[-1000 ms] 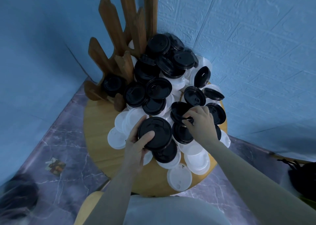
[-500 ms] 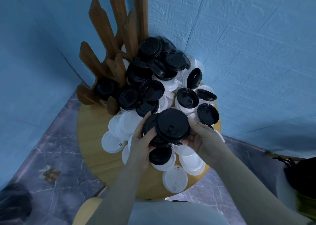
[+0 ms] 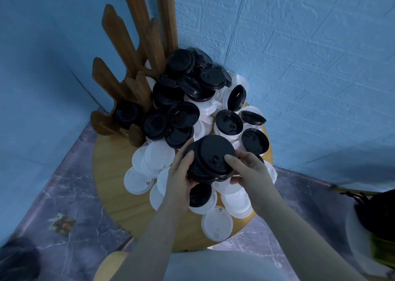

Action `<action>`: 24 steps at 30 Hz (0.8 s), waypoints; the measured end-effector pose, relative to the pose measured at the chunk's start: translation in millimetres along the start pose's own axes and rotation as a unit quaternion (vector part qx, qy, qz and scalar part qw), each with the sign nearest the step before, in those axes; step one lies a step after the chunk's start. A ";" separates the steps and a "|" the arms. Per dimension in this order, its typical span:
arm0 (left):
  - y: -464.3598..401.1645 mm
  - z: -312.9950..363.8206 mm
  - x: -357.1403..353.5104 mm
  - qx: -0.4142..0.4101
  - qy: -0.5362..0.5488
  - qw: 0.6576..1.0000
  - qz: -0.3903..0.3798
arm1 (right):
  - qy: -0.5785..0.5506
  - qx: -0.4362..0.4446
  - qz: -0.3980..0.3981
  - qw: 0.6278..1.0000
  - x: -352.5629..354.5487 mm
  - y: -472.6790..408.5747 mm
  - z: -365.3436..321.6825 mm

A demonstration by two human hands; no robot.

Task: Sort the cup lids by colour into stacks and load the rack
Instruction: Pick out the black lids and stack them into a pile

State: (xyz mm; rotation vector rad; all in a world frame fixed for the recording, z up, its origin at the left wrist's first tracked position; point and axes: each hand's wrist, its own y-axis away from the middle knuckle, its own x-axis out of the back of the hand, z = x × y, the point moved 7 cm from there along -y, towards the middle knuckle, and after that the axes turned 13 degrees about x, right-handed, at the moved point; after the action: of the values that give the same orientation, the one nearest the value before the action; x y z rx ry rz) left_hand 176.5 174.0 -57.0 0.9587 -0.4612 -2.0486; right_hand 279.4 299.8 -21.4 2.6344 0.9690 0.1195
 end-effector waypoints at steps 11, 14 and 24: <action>6.0 0.6 -1.5 -0.006 -0.015 1.000 -0.025 | 0.037 0.056 -0.014 0.998 -10.6 9.5 -3.2; 6.9 -1.0 -1.6 -0.010 -0.015 0.999 -0.045 | -0.015 0.025 -0.042 0.999 -16.5 10.3 3.1; 16.6 -2.5 -0.3 -0.044 -0.116 0.992 -0.017 | -0.036 0.016 -0.090 0.995 -22.3 17.6 14.3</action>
State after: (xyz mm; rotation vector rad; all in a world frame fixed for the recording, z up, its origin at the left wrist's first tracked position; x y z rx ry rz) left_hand 187.1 164.3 -48.4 0.6822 -0.4749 -2.2028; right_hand 275.9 268.9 -28.2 2.5460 1.1852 -0.0329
